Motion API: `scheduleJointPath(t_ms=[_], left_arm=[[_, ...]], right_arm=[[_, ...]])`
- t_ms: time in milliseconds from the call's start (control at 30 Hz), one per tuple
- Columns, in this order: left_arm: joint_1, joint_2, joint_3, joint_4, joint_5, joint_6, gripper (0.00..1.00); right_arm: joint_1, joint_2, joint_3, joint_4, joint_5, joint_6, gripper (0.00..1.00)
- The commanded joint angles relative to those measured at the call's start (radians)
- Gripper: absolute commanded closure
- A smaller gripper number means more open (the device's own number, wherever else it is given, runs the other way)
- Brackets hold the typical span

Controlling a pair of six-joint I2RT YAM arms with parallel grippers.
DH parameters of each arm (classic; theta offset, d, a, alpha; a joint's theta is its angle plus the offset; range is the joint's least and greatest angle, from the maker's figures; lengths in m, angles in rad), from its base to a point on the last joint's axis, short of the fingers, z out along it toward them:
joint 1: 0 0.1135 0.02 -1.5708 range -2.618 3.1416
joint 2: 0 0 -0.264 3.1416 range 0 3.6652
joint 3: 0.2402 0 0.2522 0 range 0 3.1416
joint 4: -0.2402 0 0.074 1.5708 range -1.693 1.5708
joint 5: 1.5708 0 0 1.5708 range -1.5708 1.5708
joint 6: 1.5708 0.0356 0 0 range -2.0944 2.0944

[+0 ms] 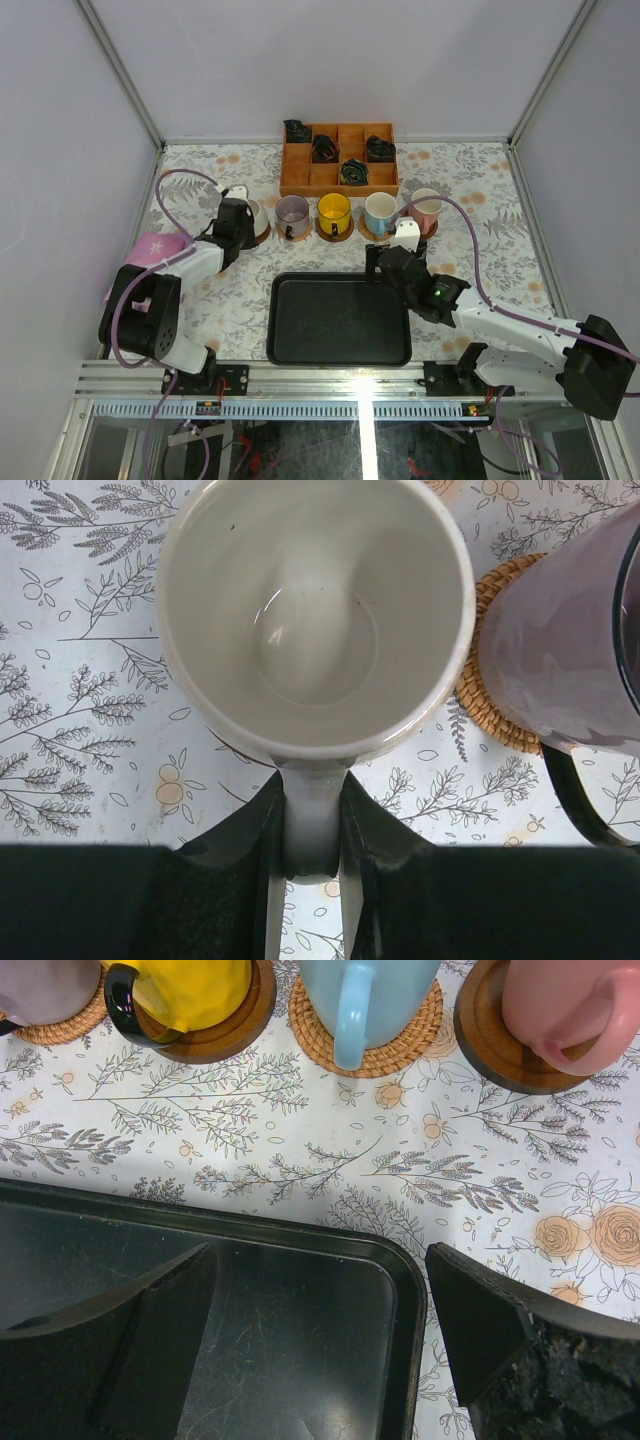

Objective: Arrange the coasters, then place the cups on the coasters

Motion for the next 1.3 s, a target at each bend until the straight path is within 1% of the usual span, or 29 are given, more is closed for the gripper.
scheduleJointPath(t_ms=[0,400,1000,1267], left_arm=[[0.013,0.008,0.056,0.159,-0.004,0.018,1.0],[0.019,0.028,0.046,0.149,-0.019,0.017,1.0],[0.022,-0.009,0.005,0.123,-0.07,0.023,1.0],[0.022,-0.011,0.0,0.111,-0.061,0.022,1.0]], right_arm=[[-0.009,-0.007,0.032,0.021,0.022,0.002,0.08],[-0.008,-0.006,0.028,0.02,0.021,0.011,0.08],[-0.009,0.008,0.03,0.021,-0.001,0.028,0.08],[-0.008,0.015,0.032,0.025,-0.009,0.032,0.08]])
